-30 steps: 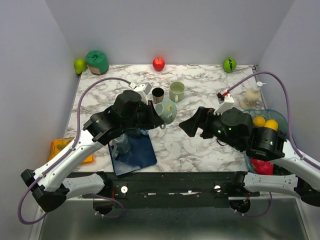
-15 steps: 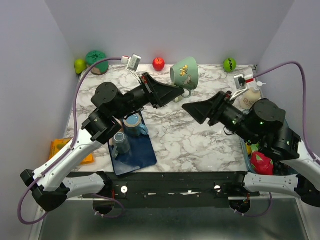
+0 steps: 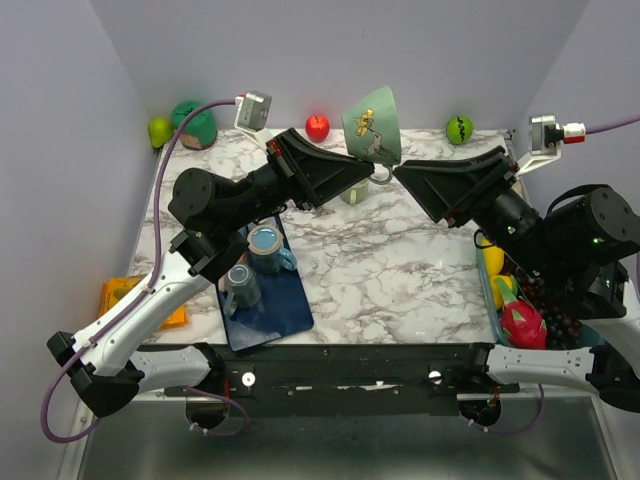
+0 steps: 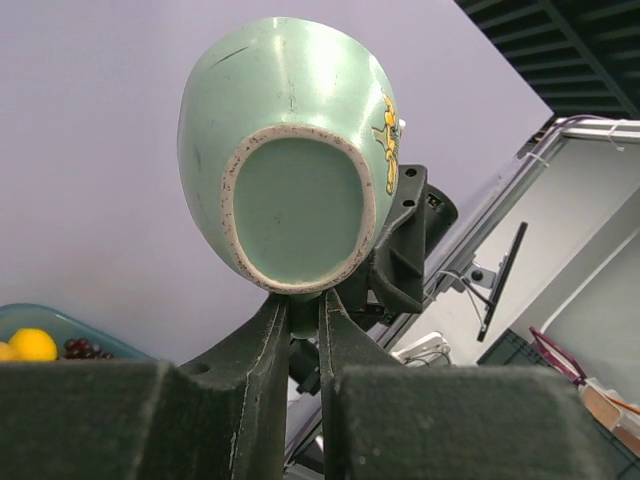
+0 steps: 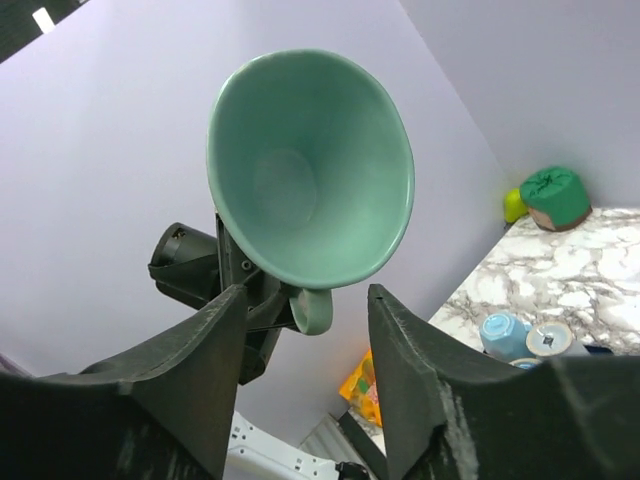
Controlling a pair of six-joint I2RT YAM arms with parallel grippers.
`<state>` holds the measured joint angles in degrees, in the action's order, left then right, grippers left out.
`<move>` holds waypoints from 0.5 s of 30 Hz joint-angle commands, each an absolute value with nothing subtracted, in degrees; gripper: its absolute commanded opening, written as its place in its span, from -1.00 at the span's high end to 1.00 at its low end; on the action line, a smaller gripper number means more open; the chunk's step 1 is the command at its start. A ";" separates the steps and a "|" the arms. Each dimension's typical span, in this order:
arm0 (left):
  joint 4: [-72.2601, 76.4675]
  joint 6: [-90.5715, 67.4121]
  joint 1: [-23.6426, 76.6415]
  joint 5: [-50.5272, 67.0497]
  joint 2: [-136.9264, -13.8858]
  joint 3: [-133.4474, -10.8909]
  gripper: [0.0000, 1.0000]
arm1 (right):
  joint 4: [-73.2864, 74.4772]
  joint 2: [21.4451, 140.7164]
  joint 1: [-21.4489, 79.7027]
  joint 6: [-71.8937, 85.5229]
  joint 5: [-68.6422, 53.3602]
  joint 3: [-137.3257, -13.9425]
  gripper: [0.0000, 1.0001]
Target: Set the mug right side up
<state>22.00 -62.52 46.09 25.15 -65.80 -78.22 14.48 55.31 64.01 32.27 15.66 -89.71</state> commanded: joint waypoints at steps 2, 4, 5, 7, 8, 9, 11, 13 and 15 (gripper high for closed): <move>30.14 -64.86 45.97 26.54 -65.48 -79.19 1.00 | 12.92 57.13 63.81 30.32 12.31 -91.49 -0.12; 30.58 -65.21 45.97 26.28 -65.48 -79.01 1.00 | 12.92 57.48 63.81 30.67 12.04 -91.76 -0.10; 31.28 -65.21 45.88 26.19 -65.39 -78.67 1.00 | 13.01 57.57 63.81 30.76 11.69 -91.84 -0.10; 31.64 -65.48 45.88 25.93 -65.39 -78.40 1.00 | 13.01 57.83 63.72 31.29 10.99 -91.85 -0.10; 32.25 -65.74 45.97 26.10 -65.65 -78.31 1.00 | 13.01 57.92 63.72 31.46 10.55 -91.85 -0.10; 32.43 -66.00 45.97 26.19 -65.65 -78.31 1.00 | 13.01 58.09 63.81 31.73 10.55 -91.85 -0.08; 33.22 -66.53 46.32 26.46 -65.92 -77.87 1.00 | 12.66 58.27 63.81 31.90 10.46 -91.67 -0.04; 33.13 -66.53 46.32 26.37 -65.92 -77.70 1.00 | 11.96 58.18 63.81 31.90 10.28 -91.32 0.02; 32.87 -66.36 46.49 26.37 -65.83 -77.52 1.00 | 10.55 58.18 63.81 31.64 10.02 -90.79 0.10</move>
